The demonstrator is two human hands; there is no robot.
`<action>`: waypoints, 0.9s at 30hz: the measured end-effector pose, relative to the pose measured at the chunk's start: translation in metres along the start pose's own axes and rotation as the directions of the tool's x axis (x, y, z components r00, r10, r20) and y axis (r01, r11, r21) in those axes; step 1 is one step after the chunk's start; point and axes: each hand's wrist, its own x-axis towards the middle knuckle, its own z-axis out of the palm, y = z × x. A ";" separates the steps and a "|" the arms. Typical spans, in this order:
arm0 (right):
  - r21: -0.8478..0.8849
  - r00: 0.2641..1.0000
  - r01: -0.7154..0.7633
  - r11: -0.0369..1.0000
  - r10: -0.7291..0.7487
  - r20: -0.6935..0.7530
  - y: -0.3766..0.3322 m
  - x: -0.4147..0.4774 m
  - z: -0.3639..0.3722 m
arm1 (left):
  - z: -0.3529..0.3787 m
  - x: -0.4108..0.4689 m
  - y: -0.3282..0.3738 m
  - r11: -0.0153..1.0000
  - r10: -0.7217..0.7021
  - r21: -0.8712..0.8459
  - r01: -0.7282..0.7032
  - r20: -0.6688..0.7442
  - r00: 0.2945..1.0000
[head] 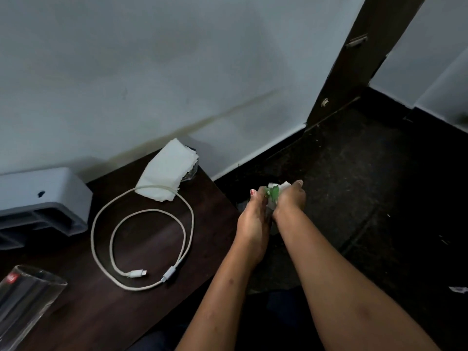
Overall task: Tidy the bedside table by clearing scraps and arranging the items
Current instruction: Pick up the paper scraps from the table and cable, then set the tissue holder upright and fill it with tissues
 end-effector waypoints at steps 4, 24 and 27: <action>0.044 0.996 -0.089 0.995 0.088 0.013 -0.003 0.000 -0.004 | 0.001 0.005 -0.004 0.998 -0.042 -0.044 0.042 0.003 0.999; -0.405 0.470 0.881 0.245 -0.366 0.803 0.048 -0.128 0.079 | -0.107 -0.074 0.075 0.838 0.533 0.462 -0.290 -0.579 0.617; -0.549 0.554 0.829 0.107 -0.288 0.781 0.064 -0.136 0.085 | -0.148 -0.091 0.079 0.586 0.576 0.803 0.106 -0.505 0.643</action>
